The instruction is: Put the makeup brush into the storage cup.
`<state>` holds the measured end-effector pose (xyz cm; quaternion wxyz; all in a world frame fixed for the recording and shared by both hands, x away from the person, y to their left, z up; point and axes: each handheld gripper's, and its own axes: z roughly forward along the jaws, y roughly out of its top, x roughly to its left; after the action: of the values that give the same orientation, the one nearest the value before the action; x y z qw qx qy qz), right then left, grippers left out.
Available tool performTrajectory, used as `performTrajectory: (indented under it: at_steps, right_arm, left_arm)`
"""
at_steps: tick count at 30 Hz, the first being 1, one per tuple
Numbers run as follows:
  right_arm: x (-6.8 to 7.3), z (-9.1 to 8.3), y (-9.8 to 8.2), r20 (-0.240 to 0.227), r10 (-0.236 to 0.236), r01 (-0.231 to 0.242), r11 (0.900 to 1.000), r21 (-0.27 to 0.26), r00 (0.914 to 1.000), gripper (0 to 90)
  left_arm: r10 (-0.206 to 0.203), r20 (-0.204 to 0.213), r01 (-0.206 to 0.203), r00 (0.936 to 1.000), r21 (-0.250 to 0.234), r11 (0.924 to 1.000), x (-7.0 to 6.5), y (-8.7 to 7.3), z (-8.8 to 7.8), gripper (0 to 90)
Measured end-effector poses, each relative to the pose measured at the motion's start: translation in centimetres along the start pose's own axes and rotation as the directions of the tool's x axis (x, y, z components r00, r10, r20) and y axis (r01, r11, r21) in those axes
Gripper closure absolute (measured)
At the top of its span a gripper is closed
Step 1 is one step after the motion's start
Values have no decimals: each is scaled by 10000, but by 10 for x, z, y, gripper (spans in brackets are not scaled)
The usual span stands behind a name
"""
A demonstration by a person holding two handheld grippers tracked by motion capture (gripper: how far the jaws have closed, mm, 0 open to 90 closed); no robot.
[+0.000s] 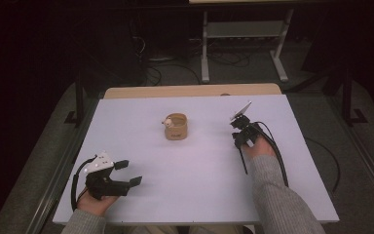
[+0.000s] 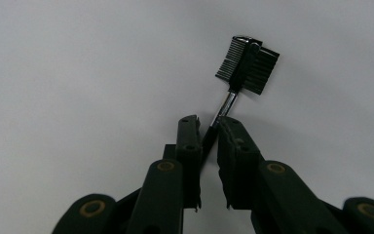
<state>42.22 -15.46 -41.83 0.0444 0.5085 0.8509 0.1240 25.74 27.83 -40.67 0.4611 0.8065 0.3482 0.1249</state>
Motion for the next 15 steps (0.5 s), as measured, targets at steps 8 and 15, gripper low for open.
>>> performTrajectory:
  at_steps: [8,15]
  right_arm:
    - [-6,0,0,-408,248,-244,9996,108,9989,758]
    - [-6,2,0,-344,294,-286,9993,237,9990,762]
  left_arm:
    - [-8,-11,8,10000,-34,10000,2,0,-1,190]
    - [-37,13,38,10000,-19,10000,0,0,1,190]
